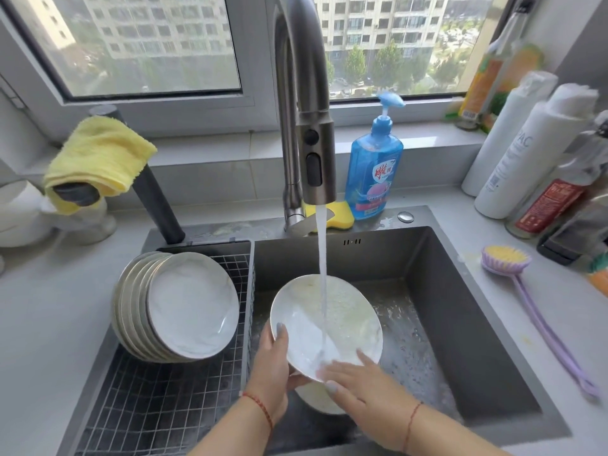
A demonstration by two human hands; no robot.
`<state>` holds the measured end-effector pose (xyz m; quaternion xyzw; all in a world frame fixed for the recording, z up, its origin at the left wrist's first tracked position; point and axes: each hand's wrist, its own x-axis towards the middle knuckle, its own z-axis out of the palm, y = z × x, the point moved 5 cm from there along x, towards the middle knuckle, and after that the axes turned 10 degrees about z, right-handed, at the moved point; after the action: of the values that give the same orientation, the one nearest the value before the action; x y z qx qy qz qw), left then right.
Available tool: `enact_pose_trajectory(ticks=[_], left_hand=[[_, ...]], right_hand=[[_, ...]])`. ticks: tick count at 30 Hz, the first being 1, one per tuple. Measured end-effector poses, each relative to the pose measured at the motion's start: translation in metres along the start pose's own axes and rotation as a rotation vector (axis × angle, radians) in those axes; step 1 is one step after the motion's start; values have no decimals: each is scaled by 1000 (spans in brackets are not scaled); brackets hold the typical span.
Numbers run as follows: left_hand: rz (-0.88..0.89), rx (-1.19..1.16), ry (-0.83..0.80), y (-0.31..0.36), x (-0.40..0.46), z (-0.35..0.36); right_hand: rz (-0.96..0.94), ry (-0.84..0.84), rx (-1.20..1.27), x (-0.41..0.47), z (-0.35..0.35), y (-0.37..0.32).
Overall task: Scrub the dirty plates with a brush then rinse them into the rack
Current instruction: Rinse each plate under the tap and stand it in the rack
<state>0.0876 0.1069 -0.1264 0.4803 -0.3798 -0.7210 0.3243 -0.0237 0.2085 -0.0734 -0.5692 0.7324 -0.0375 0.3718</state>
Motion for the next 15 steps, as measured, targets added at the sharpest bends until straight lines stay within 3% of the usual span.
enact_pose_trajectory(ticks=[2, 4, 9, 15], left_hand=[[-16, 26, -20, -1, -3, 2], [-22, 63, -49, 0, -7, 4], [-16, 73, -149, 8, -15, 10], [-7, 109, -58, 15, -18, 4]], right_hand=[[-23, -95, 207, 14, 7, -13], [-90, -117, 250, 30, 8, -24], [-90, 15, -11, 71, -11, -21], [163, 112, -263, 90, -35, 26]])
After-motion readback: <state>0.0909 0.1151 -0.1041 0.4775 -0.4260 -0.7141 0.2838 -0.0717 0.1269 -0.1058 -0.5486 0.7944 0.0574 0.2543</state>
